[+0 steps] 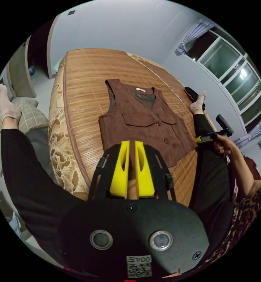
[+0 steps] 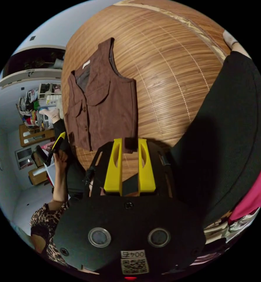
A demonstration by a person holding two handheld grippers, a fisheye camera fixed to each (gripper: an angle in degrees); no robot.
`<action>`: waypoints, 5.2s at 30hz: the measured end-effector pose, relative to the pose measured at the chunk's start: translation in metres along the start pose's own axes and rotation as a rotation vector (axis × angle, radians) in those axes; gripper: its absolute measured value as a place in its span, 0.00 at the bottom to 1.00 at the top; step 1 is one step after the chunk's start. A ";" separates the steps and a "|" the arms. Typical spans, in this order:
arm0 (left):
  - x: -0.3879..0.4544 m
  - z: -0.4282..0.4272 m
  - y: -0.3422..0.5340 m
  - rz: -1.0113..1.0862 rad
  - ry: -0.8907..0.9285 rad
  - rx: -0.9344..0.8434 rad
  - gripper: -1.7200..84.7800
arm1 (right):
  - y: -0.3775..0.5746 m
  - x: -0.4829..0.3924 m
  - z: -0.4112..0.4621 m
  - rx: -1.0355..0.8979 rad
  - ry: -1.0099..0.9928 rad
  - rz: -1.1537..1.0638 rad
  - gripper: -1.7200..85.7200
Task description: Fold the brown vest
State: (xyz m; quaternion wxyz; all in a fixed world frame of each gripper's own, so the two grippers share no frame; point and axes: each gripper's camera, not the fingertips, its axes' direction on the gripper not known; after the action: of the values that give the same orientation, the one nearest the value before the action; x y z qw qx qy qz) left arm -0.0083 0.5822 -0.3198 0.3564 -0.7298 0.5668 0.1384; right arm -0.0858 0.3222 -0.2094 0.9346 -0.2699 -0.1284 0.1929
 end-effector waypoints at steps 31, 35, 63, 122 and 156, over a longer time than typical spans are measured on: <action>0.018 -0.032 -0.001 0.007 -0.116 0.014 0.05 | 0.093 -0.036 0.030 0.346 0.192 -0.206 0.09; 0.014 -0.027 -0.012 -0.017 -0.133 0.010 0.05 | 0.106 -0.049 0.041 0.433 0.210 -0.280 0.08; 0.041 0.006 -0.261 0.321 -0.187 -0.042 0.17 | 0.054 -0.035 0.088 0.557 -0.051 -0.331 0.07; 0.112 0.156 -0.134 0.486 -0.237 -0.012 0.05 | -0.070 -0.226 0.157 0.610 0.365 -0.623 0.13; 0.052 0.147 -0.019 0.384 -0.175 0.033 0.05 | -0.004 -0.424 0.282 0.424 0.879 -0.983 0.05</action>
State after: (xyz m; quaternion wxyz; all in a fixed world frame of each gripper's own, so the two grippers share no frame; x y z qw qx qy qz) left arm 0.0555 0.6455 -0.4489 0.3833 -0.5875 0.6646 0.2573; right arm -0.5599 0.2657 -0.0330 0.9114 -0.0449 0.1953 -0.3593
